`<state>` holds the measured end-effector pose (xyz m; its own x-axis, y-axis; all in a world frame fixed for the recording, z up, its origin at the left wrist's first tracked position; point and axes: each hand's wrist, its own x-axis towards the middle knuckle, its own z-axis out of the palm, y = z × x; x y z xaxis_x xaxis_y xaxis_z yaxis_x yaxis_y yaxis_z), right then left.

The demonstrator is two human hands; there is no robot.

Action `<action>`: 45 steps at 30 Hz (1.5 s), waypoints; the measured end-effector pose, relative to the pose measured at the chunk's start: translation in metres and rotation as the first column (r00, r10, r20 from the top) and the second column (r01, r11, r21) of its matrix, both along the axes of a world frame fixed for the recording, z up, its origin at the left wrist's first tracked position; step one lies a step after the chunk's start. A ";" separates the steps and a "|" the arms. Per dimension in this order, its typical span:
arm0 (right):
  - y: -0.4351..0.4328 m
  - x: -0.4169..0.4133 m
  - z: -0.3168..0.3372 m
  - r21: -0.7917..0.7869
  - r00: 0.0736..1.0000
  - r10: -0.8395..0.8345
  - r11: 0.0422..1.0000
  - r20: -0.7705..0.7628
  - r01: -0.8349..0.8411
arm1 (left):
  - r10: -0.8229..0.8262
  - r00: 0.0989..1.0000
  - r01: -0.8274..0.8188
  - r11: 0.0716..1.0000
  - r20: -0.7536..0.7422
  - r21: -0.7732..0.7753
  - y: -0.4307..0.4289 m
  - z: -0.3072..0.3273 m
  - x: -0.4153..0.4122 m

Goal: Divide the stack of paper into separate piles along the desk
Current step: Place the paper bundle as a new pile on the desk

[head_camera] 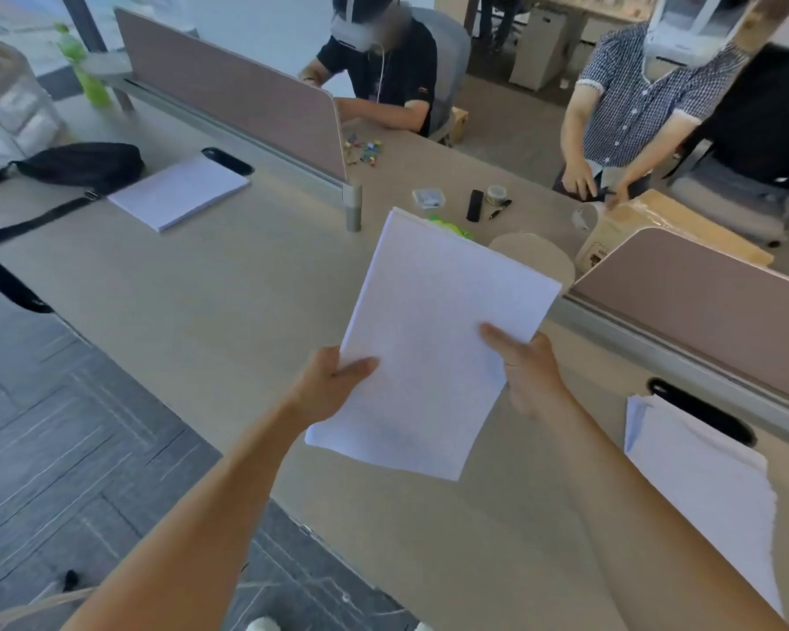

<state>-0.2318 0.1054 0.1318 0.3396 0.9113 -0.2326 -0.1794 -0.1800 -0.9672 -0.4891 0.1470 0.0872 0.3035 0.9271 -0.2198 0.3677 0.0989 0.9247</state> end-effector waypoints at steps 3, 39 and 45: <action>0.004 -0.037 0.027 0.011 0.996 -0.004 1.000 0.086 0.003 | -0.010 0.990 0.016 0.999 0.144 -0.038 0.008 0.008 -0.036; 0.296 -0.251 -0.141 -0.031 0.956 0.076 0.997 0.285 -0.070 | 0.403 0.899 -0.414 0.910 0.173 0.033 0.335 -0.132 -0.189; 0.303 -0.259 -0.151 0.016 0.980 -0.020 1.000 0.196 0.017 | 0.398 0.901 -0.407 0.913 0.173 0.019 0.350 -0.142 -0.187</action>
<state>-0.4905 0.4089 -0.0194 0.3944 0.9071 -0.1474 0.0106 -0.1649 -0.9863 -0.6764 0.4966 -0.0550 -0.0709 0.9867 -0.1463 0.1518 0.1556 0.9761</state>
